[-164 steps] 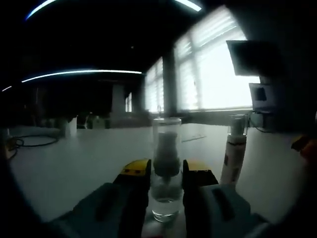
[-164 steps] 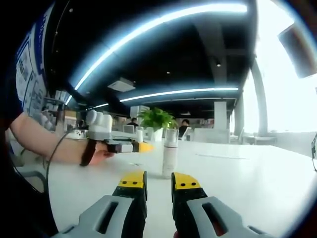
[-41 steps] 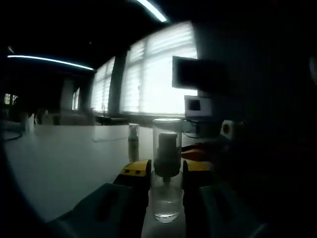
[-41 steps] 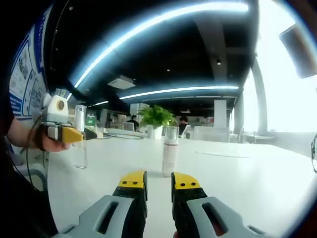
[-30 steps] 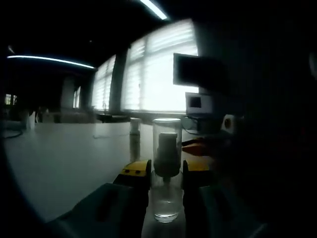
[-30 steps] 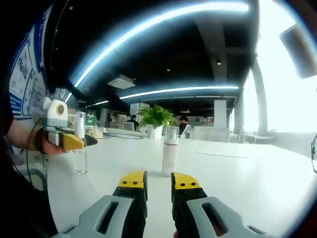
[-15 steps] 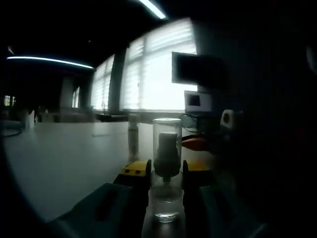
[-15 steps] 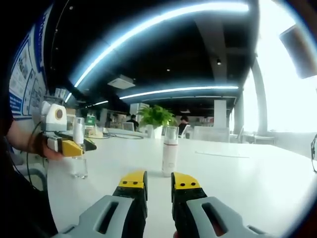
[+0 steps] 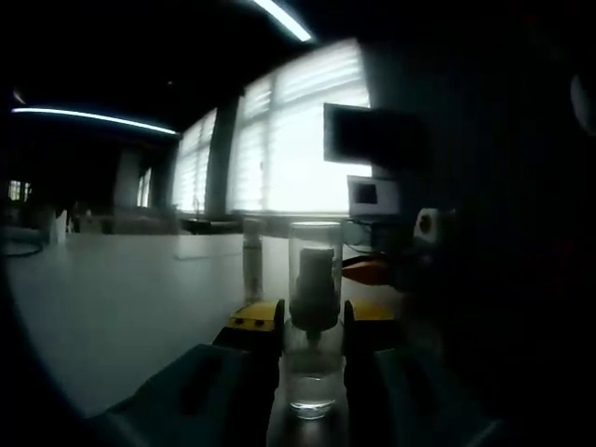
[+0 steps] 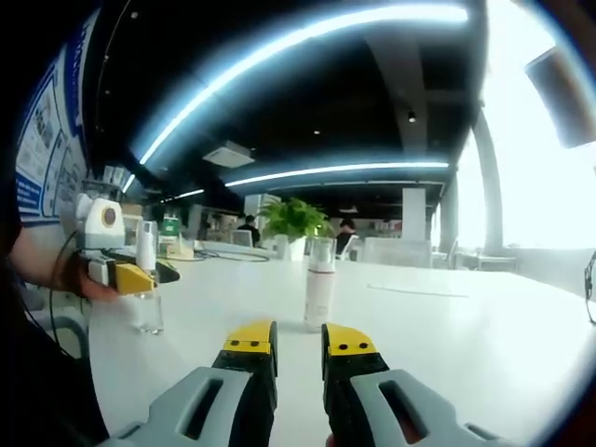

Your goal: Clamp pump bottle remove cover press pump head put on cover

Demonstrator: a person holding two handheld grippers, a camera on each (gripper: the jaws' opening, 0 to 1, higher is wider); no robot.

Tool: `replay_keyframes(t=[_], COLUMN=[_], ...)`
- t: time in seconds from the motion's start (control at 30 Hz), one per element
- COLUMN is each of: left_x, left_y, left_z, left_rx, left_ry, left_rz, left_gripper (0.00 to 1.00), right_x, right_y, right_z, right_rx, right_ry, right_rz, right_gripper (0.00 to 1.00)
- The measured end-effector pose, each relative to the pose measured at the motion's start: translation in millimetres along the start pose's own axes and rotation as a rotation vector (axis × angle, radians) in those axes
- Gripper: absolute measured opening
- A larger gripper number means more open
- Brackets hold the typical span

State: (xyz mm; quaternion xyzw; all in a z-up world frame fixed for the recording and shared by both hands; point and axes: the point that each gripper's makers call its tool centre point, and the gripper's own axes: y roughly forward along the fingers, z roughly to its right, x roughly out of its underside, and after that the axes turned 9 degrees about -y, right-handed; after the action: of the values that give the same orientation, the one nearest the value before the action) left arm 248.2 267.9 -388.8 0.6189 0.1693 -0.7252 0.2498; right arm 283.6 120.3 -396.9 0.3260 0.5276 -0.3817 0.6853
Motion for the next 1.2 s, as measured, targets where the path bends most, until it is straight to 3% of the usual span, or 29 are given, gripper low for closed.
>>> replay_keyframes(t=[1.2], left_x=[4.1], left_y=[0.9], left_z=[0.9], left_rx=[0.008], left_ry=[0.016], left_rz=[-0.006], left_gripper=[0.16], right_x=[5.2], right_y=[1.0], right_z=[0.8], right_rx=[0.0], right_ry=[0.001], right_rz=[-0.019], right_gripper=[0.13])
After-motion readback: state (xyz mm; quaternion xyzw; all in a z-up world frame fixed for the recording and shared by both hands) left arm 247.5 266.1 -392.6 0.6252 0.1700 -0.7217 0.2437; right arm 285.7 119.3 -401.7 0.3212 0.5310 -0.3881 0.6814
